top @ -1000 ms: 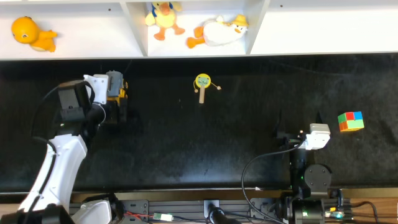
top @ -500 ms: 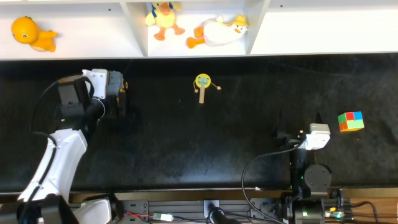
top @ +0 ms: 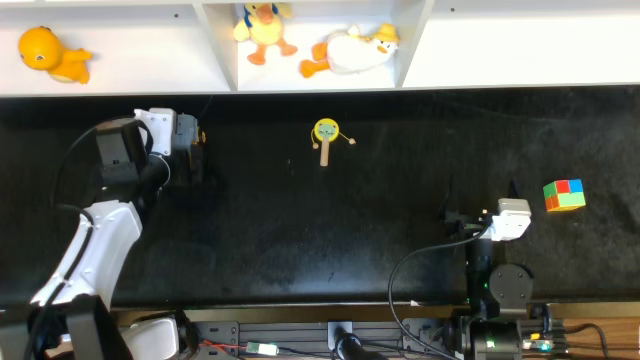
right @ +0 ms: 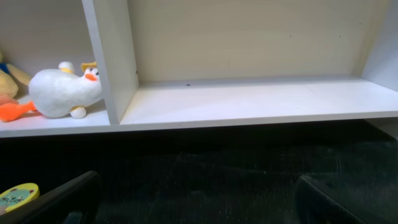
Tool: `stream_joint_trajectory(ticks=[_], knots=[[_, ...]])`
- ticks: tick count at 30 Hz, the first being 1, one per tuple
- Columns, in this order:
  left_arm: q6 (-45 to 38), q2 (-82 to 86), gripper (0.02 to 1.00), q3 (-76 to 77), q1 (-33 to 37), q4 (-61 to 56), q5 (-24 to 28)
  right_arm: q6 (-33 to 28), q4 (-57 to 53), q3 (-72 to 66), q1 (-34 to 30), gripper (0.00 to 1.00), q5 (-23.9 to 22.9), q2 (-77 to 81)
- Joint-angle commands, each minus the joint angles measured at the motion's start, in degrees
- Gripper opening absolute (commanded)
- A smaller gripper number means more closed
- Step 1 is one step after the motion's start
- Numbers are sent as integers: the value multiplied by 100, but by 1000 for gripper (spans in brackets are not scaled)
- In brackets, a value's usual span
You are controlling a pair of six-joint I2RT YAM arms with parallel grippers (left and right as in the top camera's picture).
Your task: Store Toys
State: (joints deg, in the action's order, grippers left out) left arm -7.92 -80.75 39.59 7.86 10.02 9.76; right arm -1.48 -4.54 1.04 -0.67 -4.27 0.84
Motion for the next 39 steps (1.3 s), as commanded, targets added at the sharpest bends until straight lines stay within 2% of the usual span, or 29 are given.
stream_joint_trajectory(ticks=[1, 5, 12, 18, 28, 39], knots=[[-105, -118, 928, 142, -22, -109, -46, 22, 31, -76, -4, 996, 22, -63], [-105, -199, 851, 142, -22, -203, -46, 22, 31, -76, -4, 996, 22, -63], [-105, -330, 592, 142, -22, -251, -44, 24, 33, -76, -4, 993, 22, -63], [-105, -334, 459, 142, -22, -341, -44, 24, 31, -76, -4, 996, 22, -63], [-103, -258, 417, 140, -22, -334, -44, 22, 31, -76, -4, 993, 22, -63], [-107, 621, 378, 118, -22, 140, -136, 22, 31, -76, -4, 996, 22, -63]])
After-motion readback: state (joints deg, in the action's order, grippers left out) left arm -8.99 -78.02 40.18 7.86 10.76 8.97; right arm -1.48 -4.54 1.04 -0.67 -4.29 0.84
